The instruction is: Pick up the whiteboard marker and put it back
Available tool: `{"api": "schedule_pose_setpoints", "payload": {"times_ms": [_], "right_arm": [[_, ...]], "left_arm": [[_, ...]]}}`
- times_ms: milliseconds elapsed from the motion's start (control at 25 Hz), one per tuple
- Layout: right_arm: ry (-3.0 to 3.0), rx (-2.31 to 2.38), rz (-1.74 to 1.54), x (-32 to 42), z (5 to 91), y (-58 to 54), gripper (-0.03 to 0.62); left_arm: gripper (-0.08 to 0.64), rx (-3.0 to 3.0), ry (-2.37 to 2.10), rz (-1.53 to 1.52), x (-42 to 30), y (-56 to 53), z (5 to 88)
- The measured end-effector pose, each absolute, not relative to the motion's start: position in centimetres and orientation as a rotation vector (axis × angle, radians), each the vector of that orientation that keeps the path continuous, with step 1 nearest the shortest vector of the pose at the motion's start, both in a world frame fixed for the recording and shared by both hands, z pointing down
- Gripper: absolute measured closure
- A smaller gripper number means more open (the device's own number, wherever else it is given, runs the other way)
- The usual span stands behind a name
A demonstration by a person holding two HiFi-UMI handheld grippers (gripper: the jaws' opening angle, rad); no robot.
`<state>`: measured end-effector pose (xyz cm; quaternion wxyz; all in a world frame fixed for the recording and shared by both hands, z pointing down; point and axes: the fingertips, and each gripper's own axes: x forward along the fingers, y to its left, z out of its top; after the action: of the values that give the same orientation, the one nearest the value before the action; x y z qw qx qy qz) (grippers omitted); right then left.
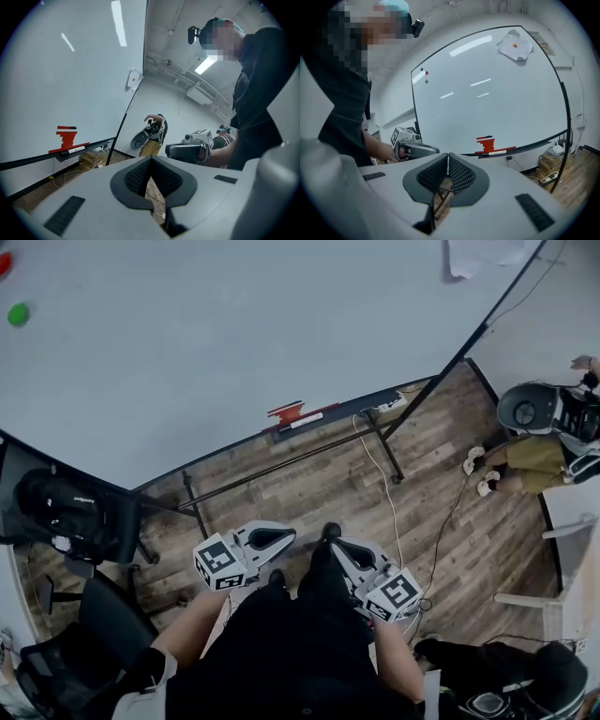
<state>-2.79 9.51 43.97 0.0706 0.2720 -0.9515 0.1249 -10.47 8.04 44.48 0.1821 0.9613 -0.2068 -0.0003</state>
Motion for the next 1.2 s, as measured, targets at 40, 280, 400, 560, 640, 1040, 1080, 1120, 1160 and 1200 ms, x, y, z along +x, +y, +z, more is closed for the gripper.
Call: {"api": "schedule_pose_setpoints", "payload": {"times_ms": [40,280,400,560,640,1040,1080,1120,1160,1200], "right_arm": [[-2.870,0.803,0.378,-2.6,44.0,8.4,0.571],[-2.907,0.721,0.414,0.8,44.4,0.8,0.572],[-2.934,0.664,0.418,2.4,44.2,-3.7,0.572],[-2.972,0.534,0.415,4.0,43.6,-8.2,0.572],[-2.985,0.460,0.401,4.5,43.7,-10.2,0.572],[-2.986,0.323,0.464,3.4,46.4,-17.1,0.571],[-2.979,0.333,0.461,3.3,46.7,-17.6,0.572],[-2.972,0.347,0.454,3.4,46.8,-18.0,0.571],[-2.966,0.366,0.451,3.5,46.8,-18.2,0.572],[-2.964,0.388,0.455,3.5,46.7,-18.4,0.571]], "left_arm": [[0.549,2.703,-0.597,0.010,-10.2,7.0,44.8],[0.548,2.675,-0.709,0.041,-7.5,-0.8,43.8],[0.548,2.669,-0.794,0.078,-6.9,-5.2,43.2],[0.548,2.649,-0.914,0.178,-6.3,-9.2,42.8],[0.548,2.636,-0.965,0.230,-6.0,-11.1,43.0],[0.546,2.621,-1.104,0.577,-6.8,-18.5,46.6],[0.545,2.623,-1.104,0.610,-6.7,-19.2,47.3],[0.543,2.626,-1.108,0.655,-6.7,-19.5,47.9],[0.538,2.630,-1.113,0.716,-6.6,-19.7,48.4],[0.535,2.634,-1.116,0.792,-6.7,-19.9,49.0]]}}
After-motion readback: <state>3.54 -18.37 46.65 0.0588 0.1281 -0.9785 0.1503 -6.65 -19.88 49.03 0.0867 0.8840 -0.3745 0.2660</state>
